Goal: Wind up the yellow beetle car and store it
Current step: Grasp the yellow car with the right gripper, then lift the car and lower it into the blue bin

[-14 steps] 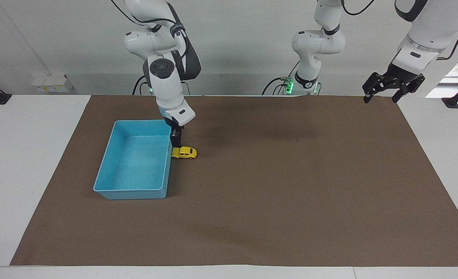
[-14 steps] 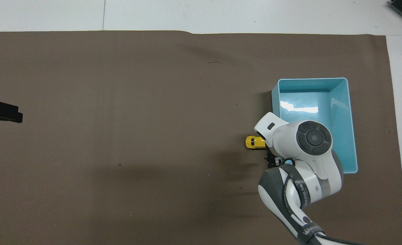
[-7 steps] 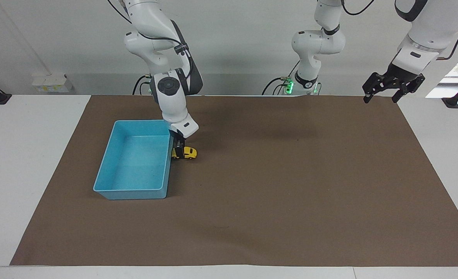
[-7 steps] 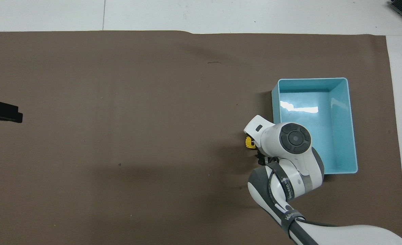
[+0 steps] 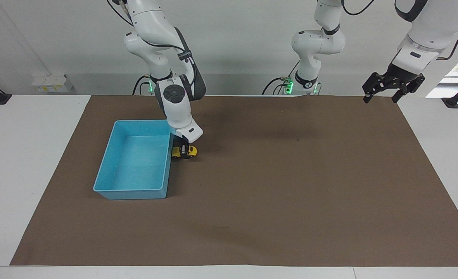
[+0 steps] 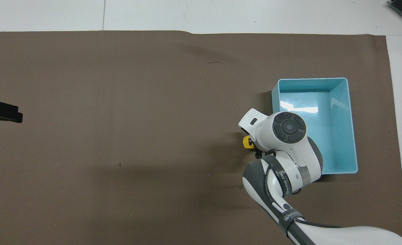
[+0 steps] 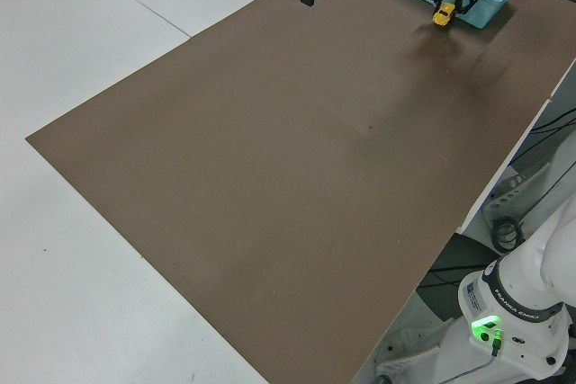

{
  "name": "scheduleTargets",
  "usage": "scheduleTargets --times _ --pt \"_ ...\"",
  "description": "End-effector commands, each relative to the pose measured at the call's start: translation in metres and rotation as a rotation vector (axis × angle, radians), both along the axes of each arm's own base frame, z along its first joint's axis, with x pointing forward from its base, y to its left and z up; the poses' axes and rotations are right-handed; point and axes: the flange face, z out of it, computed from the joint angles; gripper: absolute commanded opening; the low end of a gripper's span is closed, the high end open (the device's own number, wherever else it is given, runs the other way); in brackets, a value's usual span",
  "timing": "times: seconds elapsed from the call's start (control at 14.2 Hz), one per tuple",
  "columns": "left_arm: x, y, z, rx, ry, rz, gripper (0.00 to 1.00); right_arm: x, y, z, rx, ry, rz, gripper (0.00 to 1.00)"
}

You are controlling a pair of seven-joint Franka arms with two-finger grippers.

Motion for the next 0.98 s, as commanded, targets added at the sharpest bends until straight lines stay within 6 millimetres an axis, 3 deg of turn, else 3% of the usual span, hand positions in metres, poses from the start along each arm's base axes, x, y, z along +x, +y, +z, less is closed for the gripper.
scheduleTargets --times 0.0,0.21,0.49,0.7,0.91 --pt "0.001 0.002 0.004 -0.011 0.008 0.012 1.00 0.018 0.008 0.015 -0.009 -0.018 -0.031 0.00" --pt "0.001 0.002 0.004 -0.011 0.008 0.012 1.00 0.023 0.025 0.037 0.002 -0.020 -0.050 0.00" --pt "0.001 0.002 0.004 -0.011 0.008 0.012 1.00 0.031 0.018 0.080 -0.010 0.000 -0.083 0.00" --pt "0.001 0.002 0.004 -0.011 0.008 0.012 1.00 0.043 -0.017 0.110 -0.022 0.015 -0.141 0.00" --pt "0.001 0.002 0.004 -0.011 0.008 0.012 1.00 0.054 -0.065 0.119 -0.023 0.031 -0.093 0.00"
